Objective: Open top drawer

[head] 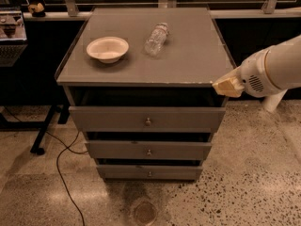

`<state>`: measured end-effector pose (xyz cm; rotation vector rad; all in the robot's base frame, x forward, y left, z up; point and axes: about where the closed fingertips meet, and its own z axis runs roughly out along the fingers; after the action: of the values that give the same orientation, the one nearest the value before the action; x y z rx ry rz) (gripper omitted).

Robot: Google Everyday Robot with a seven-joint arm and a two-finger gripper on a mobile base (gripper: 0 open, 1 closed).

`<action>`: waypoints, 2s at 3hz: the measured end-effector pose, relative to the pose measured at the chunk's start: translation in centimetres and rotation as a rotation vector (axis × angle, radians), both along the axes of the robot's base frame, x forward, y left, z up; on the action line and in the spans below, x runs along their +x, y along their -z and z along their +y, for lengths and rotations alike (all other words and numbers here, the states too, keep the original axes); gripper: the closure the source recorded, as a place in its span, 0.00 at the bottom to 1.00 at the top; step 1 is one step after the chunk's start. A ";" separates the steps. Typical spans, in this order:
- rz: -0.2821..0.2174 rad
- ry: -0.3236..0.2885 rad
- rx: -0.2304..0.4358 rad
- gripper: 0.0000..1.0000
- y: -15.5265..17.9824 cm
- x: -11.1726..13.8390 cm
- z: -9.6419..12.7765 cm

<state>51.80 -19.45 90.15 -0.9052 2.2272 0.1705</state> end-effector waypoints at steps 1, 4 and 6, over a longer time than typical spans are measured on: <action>-0.057 0.084 0.042 1.00 2.1 0.0 -0.2; -0.125 0.220 0.139 1.00 7.8 2.7 -0.2; -0.042 0.243 0.173 1.00 11.3 4.5 -0.1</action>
Offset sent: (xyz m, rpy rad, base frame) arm 0.0207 -0.0126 -0.0738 0.1399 -0.1517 -0.2500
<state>56.26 -19.50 78.84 -0.5357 2.2220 0.2244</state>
